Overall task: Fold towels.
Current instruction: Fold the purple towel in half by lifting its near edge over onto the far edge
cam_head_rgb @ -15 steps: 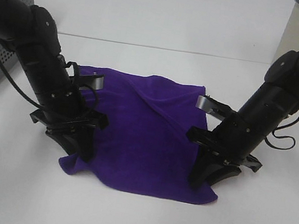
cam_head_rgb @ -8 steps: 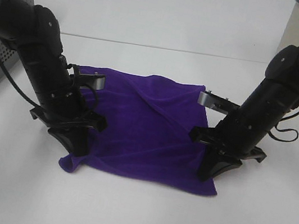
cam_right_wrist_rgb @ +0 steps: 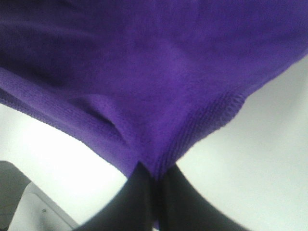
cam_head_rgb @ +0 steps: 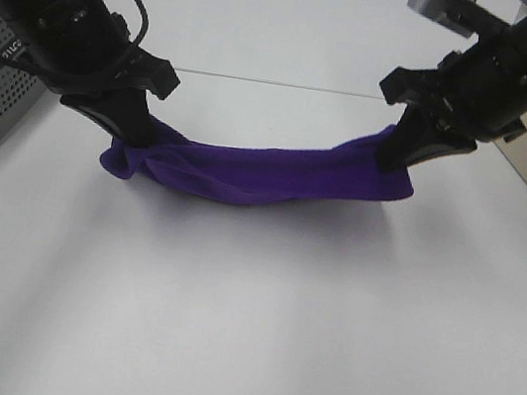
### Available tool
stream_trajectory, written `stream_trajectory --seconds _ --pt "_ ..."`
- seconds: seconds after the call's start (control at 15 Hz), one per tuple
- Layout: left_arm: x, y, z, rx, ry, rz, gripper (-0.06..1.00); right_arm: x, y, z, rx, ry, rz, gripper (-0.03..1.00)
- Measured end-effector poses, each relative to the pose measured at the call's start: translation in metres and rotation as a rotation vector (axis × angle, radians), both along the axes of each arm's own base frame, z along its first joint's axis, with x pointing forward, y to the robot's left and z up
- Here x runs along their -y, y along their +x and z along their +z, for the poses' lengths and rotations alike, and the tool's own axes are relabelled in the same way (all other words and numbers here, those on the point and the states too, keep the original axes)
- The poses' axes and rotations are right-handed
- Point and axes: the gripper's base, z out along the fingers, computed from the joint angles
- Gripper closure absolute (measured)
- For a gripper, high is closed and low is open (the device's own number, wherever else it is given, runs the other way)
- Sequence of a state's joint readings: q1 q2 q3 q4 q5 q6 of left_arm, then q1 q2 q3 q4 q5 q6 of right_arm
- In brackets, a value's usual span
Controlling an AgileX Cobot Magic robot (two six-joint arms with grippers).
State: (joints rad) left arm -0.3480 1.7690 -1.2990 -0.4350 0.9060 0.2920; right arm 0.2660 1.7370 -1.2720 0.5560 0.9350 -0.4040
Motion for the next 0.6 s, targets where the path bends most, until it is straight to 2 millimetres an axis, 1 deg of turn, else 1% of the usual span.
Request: stream_trajectory --seconds 0.07,0.13,0.2,0.33,0.6 --pt "-0.001 0.001 0.000 0.008 0.005 0.007 0.94 -0.001 0.006 0.007 0.035 -0.005 0.004 0.94" --pt "0.000 0.004 -0.003 0.023 0.009 0.016 0.94 -0.002 0.013 0.007 0.048 -0.008 0.004 0.94" --pt "0.000 0.008 -0.006 0.044 0.012 0.027 0.94 -0.004 0.021 0.003 0.054 -0.011 -0.001 0.94" --pt "-0.002 0.020 -0.012 0.105 0.017 0.059 0.94 -0.008 0.043 -0.018 0.042 -0.030 -0.008 0.94" --pt "-0.012 0.064 -0.030 0.177 0.016 0.143 0.94 -0.020 0.094 -0.049 0.090 -0.041 -0.030 0.94"
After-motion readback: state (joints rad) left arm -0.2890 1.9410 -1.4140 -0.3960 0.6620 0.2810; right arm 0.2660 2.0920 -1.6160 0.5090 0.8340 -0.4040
